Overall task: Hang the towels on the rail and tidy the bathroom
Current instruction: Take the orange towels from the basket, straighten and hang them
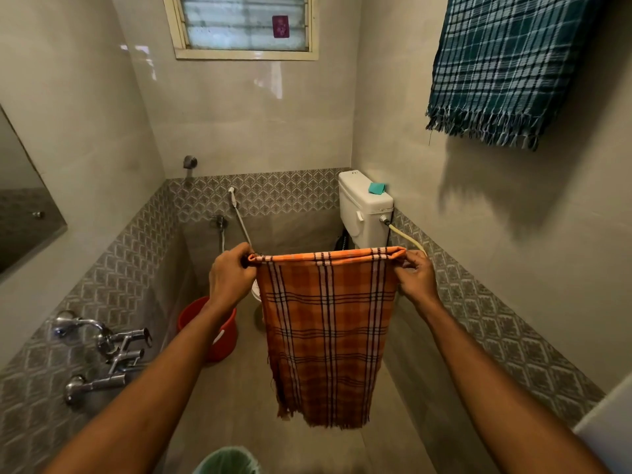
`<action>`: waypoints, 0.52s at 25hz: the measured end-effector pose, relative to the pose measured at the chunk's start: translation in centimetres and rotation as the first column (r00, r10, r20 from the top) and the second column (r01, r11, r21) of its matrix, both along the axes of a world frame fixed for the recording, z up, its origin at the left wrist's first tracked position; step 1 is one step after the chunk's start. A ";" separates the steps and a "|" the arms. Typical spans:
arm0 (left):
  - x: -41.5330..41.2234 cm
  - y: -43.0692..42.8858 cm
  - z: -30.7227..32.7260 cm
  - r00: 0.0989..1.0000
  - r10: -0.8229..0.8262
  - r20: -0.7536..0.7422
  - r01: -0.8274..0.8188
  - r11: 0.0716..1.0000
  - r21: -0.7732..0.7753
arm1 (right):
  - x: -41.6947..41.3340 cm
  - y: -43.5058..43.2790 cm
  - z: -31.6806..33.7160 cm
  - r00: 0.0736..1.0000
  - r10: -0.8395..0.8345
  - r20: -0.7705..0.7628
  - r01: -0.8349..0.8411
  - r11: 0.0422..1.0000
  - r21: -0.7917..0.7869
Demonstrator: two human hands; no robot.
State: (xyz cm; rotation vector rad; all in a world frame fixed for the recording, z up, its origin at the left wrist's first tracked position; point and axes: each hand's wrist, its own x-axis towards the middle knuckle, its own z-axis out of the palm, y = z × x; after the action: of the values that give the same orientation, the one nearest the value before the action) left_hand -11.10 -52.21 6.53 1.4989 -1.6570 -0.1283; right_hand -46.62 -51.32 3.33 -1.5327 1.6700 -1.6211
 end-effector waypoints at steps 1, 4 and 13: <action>0.1 -0.1 0.0 1.000 -0.009 0.007 0.009 1.000 -0.006 | 0.0 0.1 -0.2 1.000 0.015 0.015 -0.015 1.000 0.000; 0.2 -0.4 0.2 1.000 0.003 -0.022 -0.002 0.999 0.033 | 0.1 0.4 0.2 0.994 -0.090 -0.068 0.091 0.996 0.007; -10.4 -3.6 8.8 0.837 -0.190 -0.512 0.202 0.979 -0.032 | -1.6 -0.1 10.3 0.889 -0.178 0.422 0.241 0.965 -0.102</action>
State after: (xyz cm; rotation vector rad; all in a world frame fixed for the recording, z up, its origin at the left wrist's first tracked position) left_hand -21.55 -55.82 15.35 1.1686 -1.3617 -0.6120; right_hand -48.20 -51.46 13.61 -0.9947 1.5439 -2.0553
